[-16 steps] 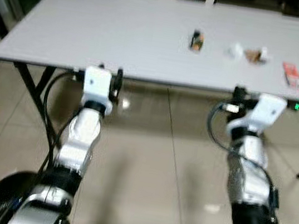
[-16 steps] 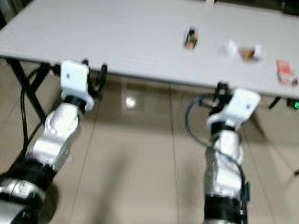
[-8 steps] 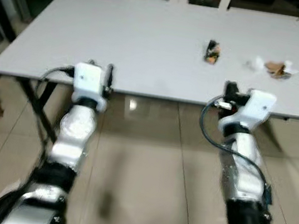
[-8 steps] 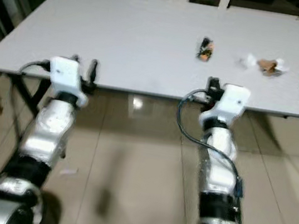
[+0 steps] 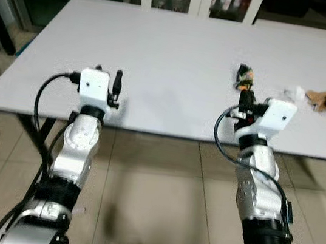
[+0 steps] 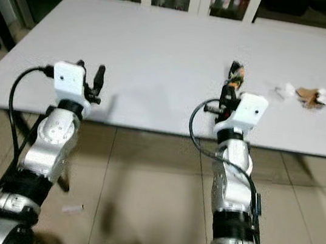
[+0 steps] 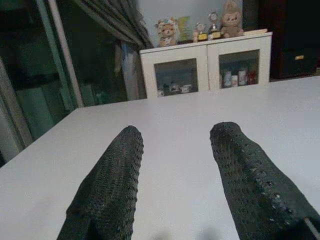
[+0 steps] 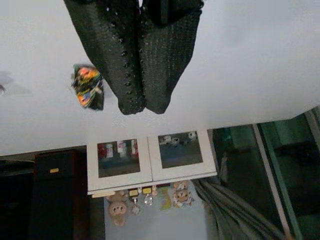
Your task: Picking trash to rubbish bin
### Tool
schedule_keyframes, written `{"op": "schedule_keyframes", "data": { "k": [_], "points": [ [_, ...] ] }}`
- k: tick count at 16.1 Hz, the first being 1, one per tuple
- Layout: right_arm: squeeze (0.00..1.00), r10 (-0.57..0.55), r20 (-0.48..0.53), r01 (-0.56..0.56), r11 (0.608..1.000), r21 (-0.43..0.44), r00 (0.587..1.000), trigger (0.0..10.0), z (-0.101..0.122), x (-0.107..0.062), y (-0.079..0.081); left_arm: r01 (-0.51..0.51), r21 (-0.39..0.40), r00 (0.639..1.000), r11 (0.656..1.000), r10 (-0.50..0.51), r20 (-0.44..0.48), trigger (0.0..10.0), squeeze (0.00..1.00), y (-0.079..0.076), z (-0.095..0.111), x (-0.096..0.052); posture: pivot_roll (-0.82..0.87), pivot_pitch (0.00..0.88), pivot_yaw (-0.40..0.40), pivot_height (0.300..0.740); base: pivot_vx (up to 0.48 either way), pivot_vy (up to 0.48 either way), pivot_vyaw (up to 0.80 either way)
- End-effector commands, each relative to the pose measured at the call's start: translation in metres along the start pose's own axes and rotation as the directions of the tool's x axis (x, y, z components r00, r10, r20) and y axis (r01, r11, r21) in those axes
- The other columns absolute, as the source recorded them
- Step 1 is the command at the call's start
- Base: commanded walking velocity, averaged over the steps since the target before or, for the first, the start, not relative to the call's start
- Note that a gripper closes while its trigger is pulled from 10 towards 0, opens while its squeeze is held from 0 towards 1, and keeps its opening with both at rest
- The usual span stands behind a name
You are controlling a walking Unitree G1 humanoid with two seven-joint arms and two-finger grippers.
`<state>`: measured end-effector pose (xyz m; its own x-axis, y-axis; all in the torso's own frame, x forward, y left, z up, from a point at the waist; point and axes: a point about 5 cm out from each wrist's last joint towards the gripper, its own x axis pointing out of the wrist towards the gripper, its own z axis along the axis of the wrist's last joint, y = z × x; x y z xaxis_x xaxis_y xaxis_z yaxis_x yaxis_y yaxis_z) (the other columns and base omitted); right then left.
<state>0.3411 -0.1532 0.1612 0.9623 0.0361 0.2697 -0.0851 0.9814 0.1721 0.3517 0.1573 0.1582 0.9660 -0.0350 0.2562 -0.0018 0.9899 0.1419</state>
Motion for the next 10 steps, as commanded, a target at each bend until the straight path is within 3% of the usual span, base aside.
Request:
{"op": "schedule_keyframes", "data": {
  "k": [1,10],
  "points": [
    [0.0,-0.017,0.007,0.017,1.0,-0.008,1.0,10.0,0.0029,0.0002,-0.0063,0.039,0.0,0.999,0.999,-0.039,0.002,10.0,0.0,-0.0086,0.0018,0.0009,-0.04,0.041,0.005,0.74,0.48,0.0,0.0],
    [0.0,0.001,0.01,-0.001,1.0,-0.005,1.0,10.0,0.0039,0.0012,-0.0029,0.047,0.002,0.999,0.999,-0.047,0.001,10.0,0.0,-0.0087,0.0016,0.0014,-0.04,0.031,0.004,0.74,0.48,0.0,0.0]
  ]
}}
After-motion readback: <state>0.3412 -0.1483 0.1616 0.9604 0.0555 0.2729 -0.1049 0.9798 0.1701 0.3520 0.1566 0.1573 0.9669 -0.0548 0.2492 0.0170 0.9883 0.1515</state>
